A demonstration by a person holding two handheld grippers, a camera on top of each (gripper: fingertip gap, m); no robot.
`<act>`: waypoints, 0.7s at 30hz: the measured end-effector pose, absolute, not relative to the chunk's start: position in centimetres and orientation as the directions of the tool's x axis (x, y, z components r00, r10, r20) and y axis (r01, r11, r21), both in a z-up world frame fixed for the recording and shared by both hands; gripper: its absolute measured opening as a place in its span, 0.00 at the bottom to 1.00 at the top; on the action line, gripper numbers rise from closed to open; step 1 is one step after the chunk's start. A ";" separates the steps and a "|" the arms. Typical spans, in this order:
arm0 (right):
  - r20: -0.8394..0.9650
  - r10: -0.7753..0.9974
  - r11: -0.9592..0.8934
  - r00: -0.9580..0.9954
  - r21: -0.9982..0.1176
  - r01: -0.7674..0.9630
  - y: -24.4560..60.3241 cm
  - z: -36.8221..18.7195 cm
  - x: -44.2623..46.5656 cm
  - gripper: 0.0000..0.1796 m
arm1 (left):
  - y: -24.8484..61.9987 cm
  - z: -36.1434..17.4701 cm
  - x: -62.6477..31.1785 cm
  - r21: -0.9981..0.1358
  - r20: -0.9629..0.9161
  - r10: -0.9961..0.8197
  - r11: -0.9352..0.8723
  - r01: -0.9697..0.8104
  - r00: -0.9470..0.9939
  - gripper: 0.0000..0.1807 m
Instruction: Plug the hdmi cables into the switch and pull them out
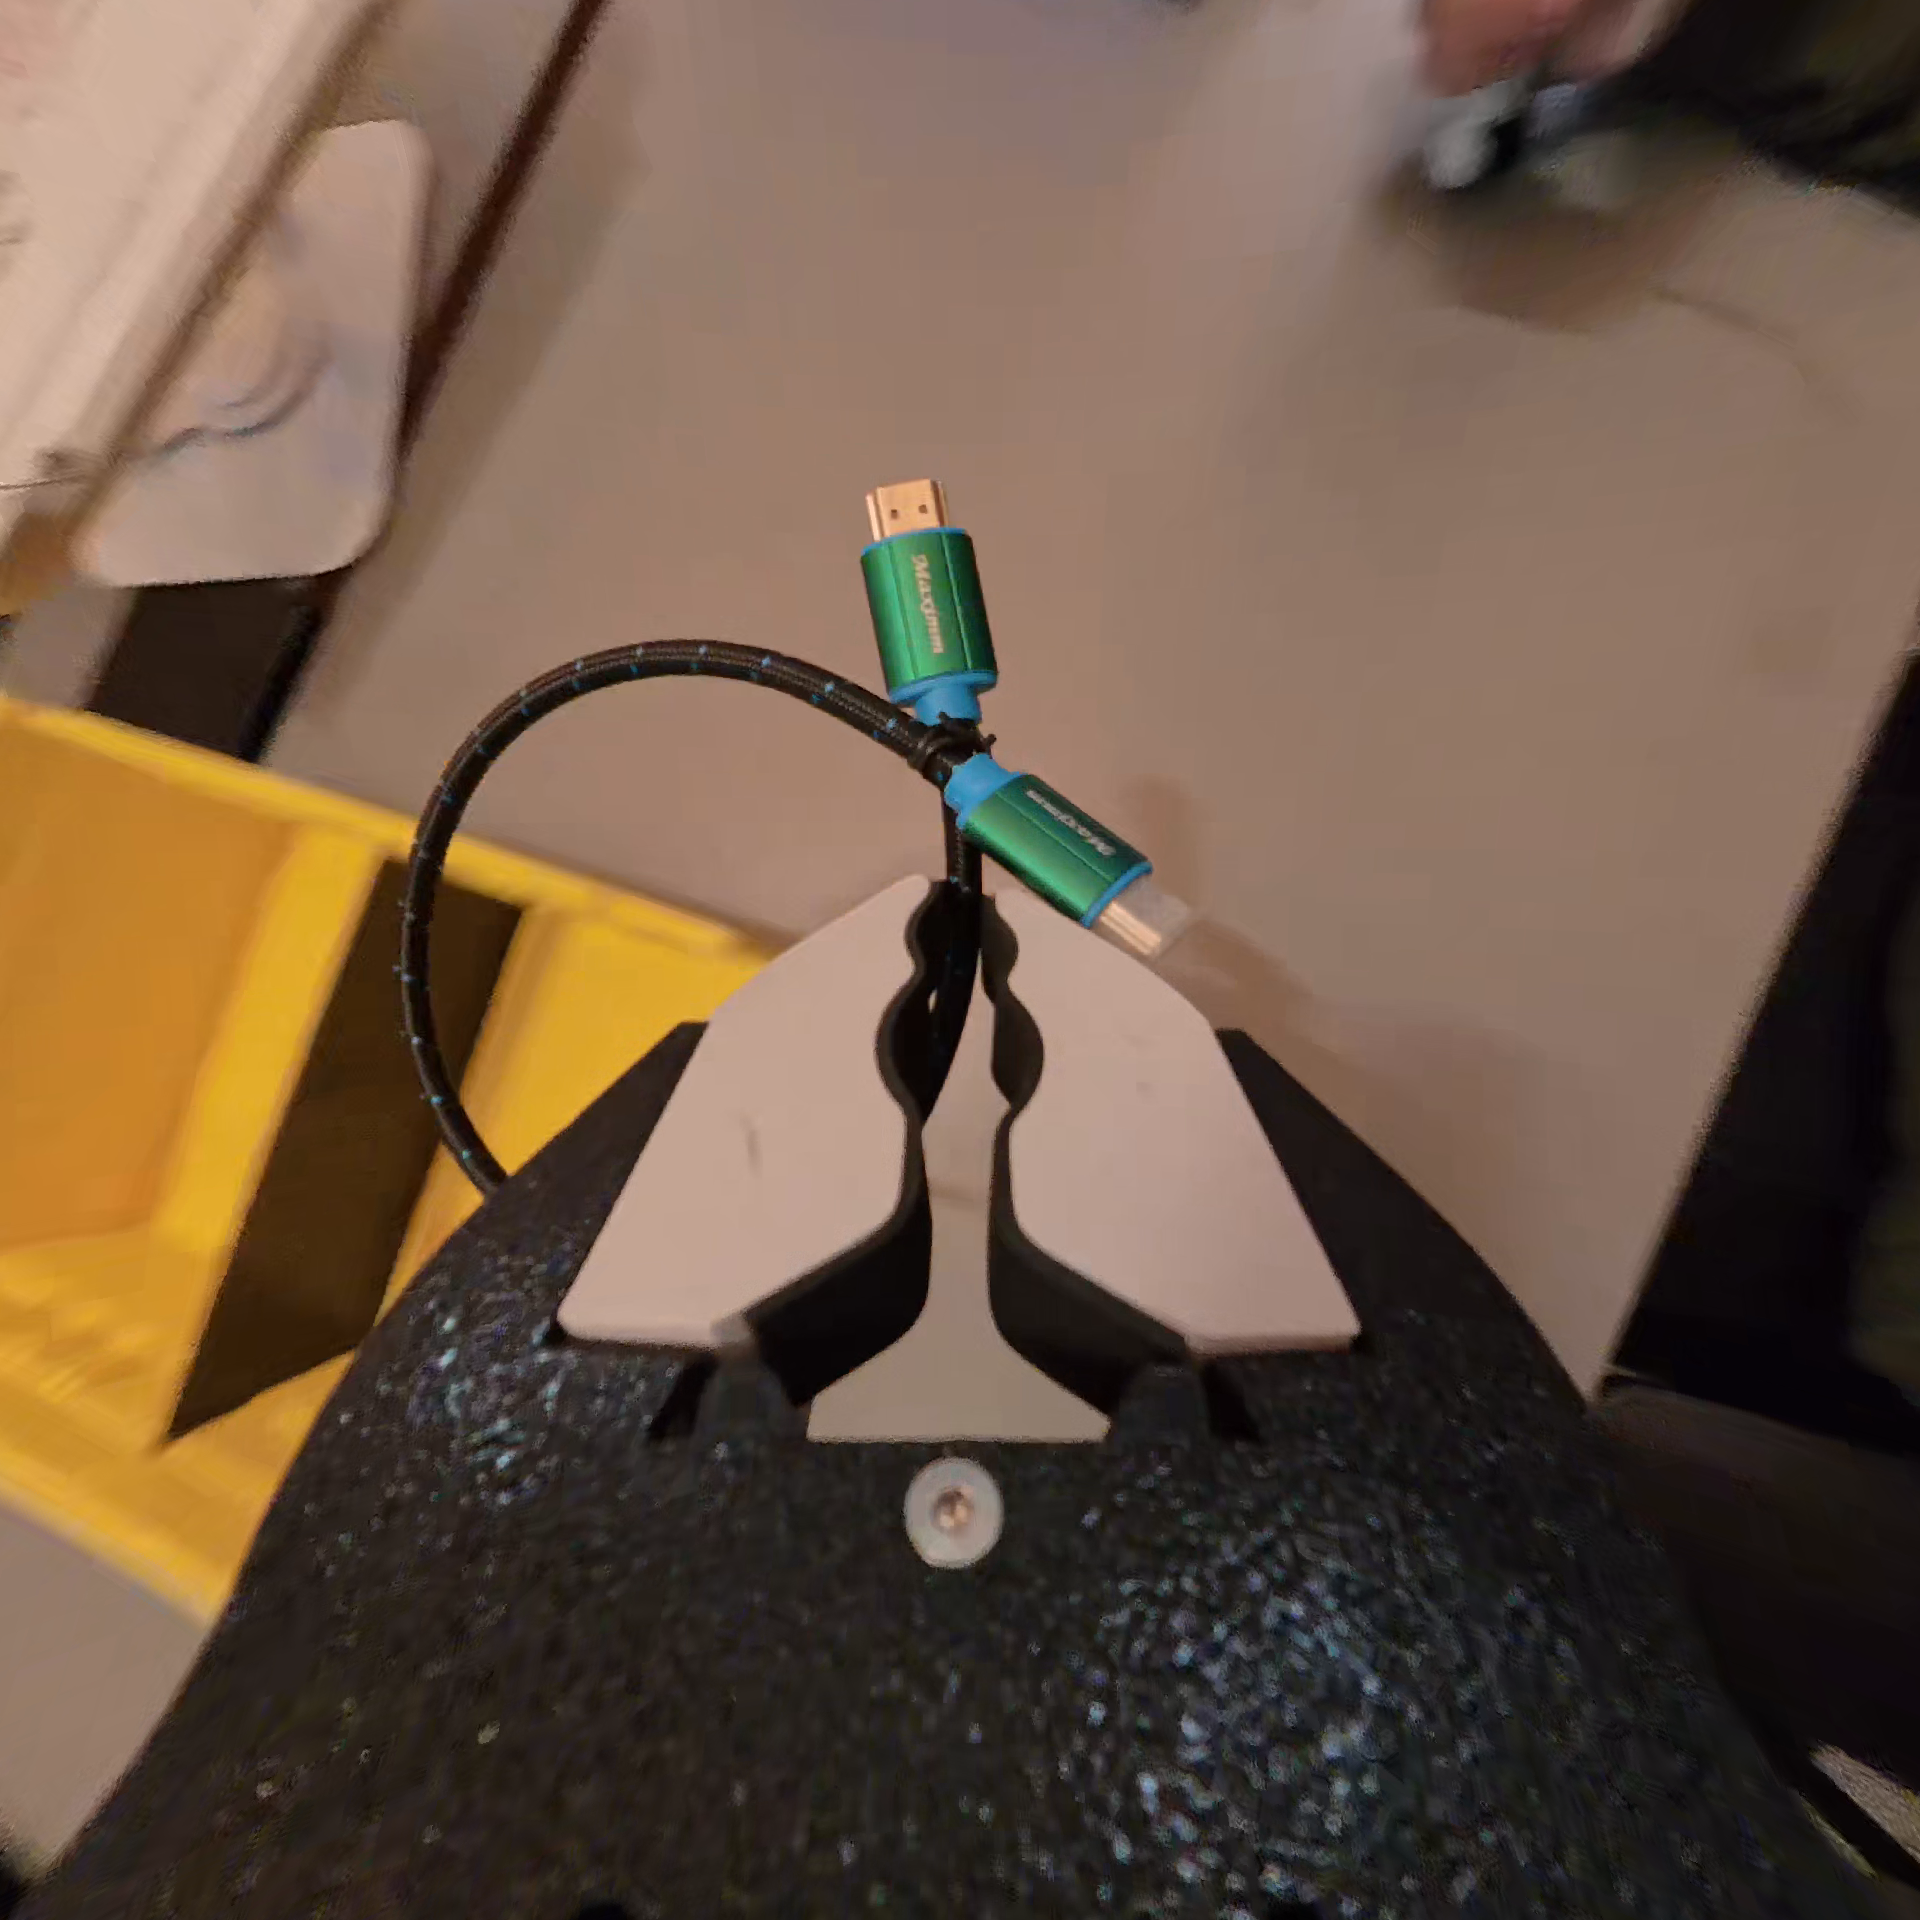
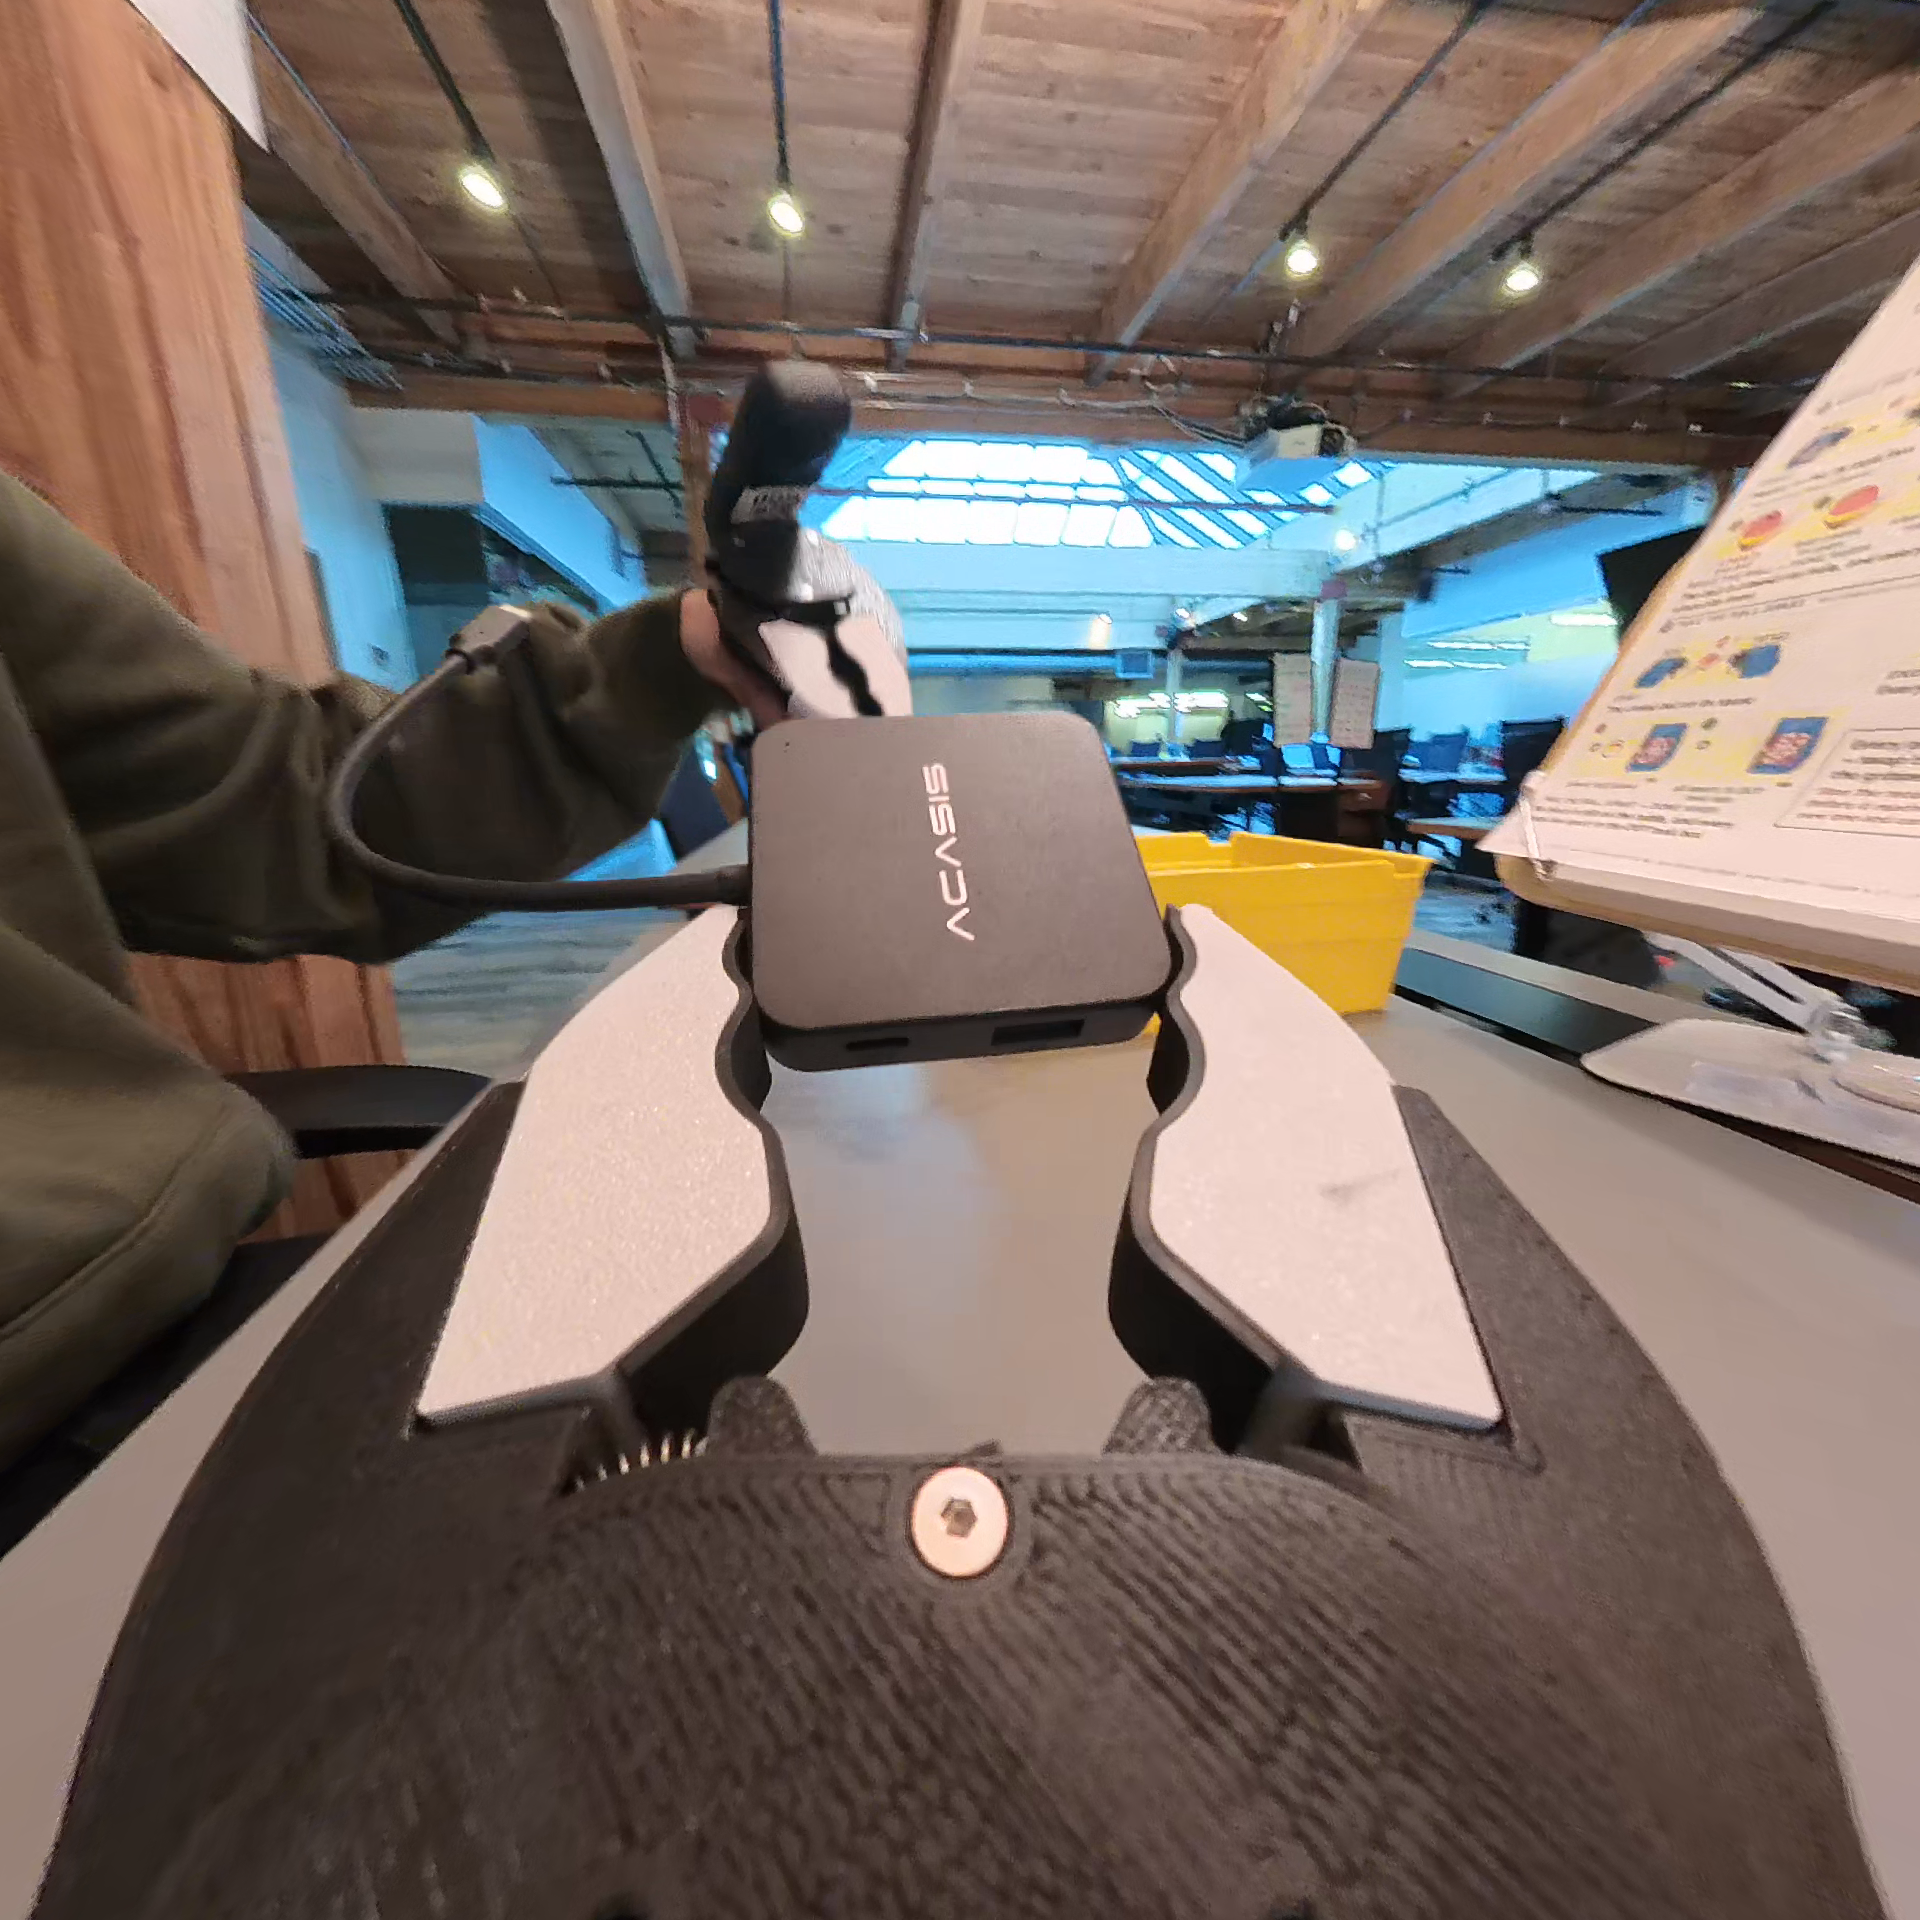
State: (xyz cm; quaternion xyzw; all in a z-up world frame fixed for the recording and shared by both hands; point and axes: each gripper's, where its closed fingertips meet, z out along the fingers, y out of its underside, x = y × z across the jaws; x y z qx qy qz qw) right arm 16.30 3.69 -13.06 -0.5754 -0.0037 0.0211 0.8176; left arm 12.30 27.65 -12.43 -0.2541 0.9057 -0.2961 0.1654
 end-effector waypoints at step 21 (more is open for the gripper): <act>-0.035 0.067 0.377 0.997 -0.925 -0.058 2.8 -12.8 16.3 0.41 | 18.5 -17.5 13.1 -0.637 0.623 -0.505 0.116 -0.762 -0.598 0.04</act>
